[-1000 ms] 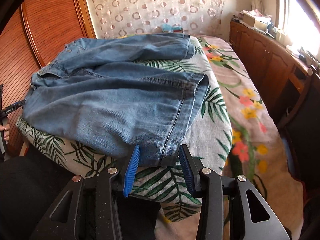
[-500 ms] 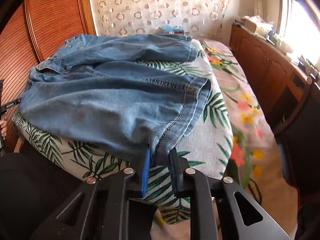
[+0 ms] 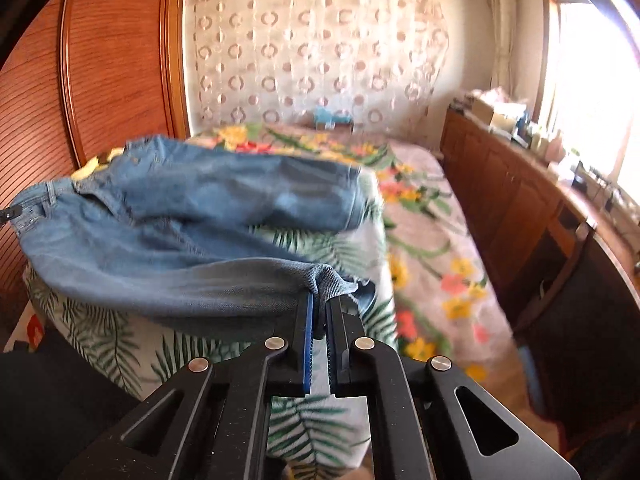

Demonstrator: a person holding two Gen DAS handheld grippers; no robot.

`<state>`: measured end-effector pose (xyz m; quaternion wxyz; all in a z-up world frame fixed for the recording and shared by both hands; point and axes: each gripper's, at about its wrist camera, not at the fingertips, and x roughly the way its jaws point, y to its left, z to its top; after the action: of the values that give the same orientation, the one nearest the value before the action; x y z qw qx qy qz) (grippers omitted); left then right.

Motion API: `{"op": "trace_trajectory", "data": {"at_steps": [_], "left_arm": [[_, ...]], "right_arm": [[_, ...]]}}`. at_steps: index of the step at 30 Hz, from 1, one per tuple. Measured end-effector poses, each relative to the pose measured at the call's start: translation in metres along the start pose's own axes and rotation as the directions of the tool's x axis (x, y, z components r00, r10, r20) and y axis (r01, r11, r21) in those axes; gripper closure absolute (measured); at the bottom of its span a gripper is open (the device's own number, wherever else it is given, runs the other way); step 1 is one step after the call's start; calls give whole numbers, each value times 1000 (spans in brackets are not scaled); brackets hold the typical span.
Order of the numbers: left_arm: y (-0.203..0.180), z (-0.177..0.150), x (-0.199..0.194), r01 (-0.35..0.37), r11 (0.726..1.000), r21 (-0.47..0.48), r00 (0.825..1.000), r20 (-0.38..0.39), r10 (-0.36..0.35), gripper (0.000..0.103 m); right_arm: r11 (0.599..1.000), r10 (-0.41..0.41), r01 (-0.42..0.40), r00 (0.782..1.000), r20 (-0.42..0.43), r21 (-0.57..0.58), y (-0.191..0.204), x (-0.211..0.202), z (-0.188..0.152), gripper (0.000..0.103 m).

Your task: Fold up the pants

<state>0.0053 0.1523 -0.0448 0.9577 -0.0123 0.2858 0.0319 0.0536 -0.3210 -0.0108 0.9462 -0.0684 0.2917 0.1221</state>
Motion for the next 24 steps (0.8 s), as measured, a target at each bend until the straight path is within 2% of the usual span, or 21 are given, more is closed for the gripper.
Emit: {"op": "trace_trajectory", "data": {"at_steps": [8, 12, 15, 20, 24], "left_arm": [[-2, 19, -42, 17, 1000, -2, 994, 111, -16, 91], [-4, 27, -54, 20, 1000, 16, 990, 140, -22, 91], [-4, 28, -47, 22, 1000, 21, 991, 130, -24, 91], [-9, 19, -22, 26, 999, 28, 997, 72, -28, 91], [-13, 22, -11, 26, 999, 39, 997, 69, -29, 91]], "right_arm": [[999, -37, 39, 996, 85, -20, 1, -33, 10, 99], [998, -44, 47, 991, 124, -27, 5, -46, 6, 99], [998, -44, 49, 989, 144, -28, 8, -48, 2, 99], [999, -39, 42, 990, 139, -17, 5, -24, -2, 99], [999, -32, 37, 992, 123, -33, 7, -5, 5, 99]]}}
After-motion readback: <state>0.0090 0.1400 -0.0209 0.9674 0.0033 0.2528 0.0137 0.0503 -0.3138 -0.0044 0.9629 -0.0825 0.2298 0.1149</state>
